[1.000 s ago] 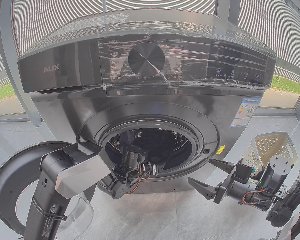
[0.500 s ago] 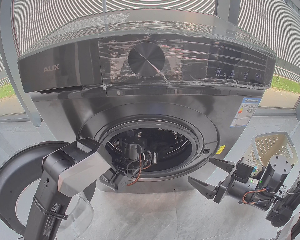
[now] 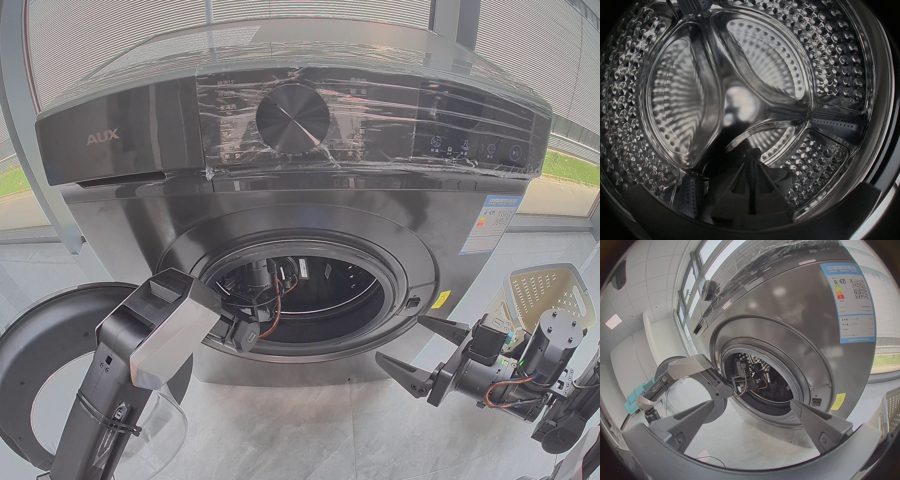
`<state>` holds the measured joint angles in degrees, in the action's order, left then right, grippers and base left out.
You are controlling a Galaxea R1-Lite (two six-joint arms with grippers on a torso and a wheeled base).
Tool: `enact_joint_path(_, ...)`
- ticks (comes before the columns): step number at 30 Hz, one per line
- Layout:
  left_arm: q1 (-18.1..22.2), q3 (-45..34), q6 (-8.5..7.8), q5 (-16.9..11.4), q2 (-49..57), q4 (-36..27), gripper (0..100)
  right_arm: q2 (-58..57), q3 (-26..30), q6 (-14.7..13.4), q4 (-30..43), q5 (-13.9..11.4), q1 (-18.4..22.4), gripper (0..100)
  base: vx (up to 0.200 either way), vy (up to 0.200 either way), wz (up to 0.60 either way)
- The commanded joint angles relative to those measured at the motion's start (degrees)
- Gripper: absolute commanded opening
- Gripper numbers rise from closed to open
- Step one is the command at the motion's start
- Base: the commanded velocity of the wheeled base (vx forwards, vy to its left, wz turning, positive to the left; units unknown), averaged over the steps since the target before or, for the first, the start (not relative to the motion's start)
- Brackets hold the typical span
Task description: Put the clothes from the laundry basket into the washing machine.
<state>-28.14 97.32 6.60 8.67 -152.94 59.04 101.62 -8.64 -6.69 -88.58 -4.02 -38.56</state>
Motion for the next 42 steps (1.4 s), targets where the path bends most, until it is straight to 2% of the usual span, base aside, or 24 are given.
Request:
enact_joint_path(1,0.19,0.15,0.0,0.03,-0.87,0.02,0,-0.02,0.03,0.01,-0.02,-0.02,-0.03,100,0.0,0.0,0.0)
enact_joint_path(7,0.01,-0.81,0.26,0.03,-0.25,-0.06,0,-0.02,0.03,0.01,-0.02,-0.02,-0.03,100,0.0,0.0,0.0)
enact_joint_path(8,0.01,-1.34,0.26,0.03,-0.16,-0.06,100,0.07,0.03,0.01,-0.02,-0.02,-0.03,100,0.0,0.0,0.0)
enact_joint_path(12,-0.52,-2.75,0.88,0.03,0.72,0.11,100,0.07,0.03,0.01,-0.02,-0.02,0.06,100,0.0,0.0,0.0)
enact_joint_path(14,-1.4,-7.32,0.79,-0.41,3.18,0.64,100,0.07,0.12,0.01,-0.02,-0.02,0.06,100,0.0,0.0,0.0)
enact_joint_path(19,-7.02,-24.81,0.96,-3.66,12.41,1.43,100,-0.02,0.12,0.01,-0.02,-0.02,0.06,100,0.0,0.0,0.0)
enact_joint_path(23,-9.48,-30.52,0.7,-3.39,16.62,1.61,100,-0.02,0.38,0.01,-0.02,-0.02,0.06,100,0.0,0.0,0.0)
enact_joint_path(31,-17.13,-56.27,0.96,-2.95,35.52,3.1,100,-0.19,0.73,0.01,-0.02,0.07,0.15,100,0.0,0.0,0.0)
enact_joint_path(32,-17.13,-56.27,0.96,-2.95,35.52,3.1,100,-0.19,0.73,0.01,-0.02,0.07,0.15,100,0.0,0.0,0.0)
enact_joint_path(34,-19.5,-64.27,1.23,-3.04,42.99,3.63,100,-0.28,0.73,0.01,-0.02,0.07,0.41,100,0.0,0.0,0.0)
enact_joint_path(35,-19.85,-65.85,1.32,-3.04,44.84,3.63,100,-0.28,0.73,0.01,-0.02,0.07,0.5,100,0.0,0.0,0.0)
enact_joint_path(37,-20.47,-69.98,2.46,-3.04,49.76,3.63,100,-0.19,0.91,0.01,-0.02,0.07,0.5,100,0.0,0.0,0.0)
enact_joint_path(40,-20.73,-73.94,6.06,-2.87,56.09,3.63,100,-0.28,1.26,0.19,-0.02,0.24,0.15,100,0.0,0.0,0.0)
enact_joint_path(41,-20.73,-73.94,6.06,-2.87,56.09,3.63,100,-0.28,1.26,0.19,-0.02,0.24,0.15,100,0.0,0.0,0.0)
enact_joint_path(42,-20.03,-75.87,7.2,-2.43,60.04,3.54,100,-0.72,1.17,0.28,-0.02,0.6,0.06,100,0.0,0.0,0.0)
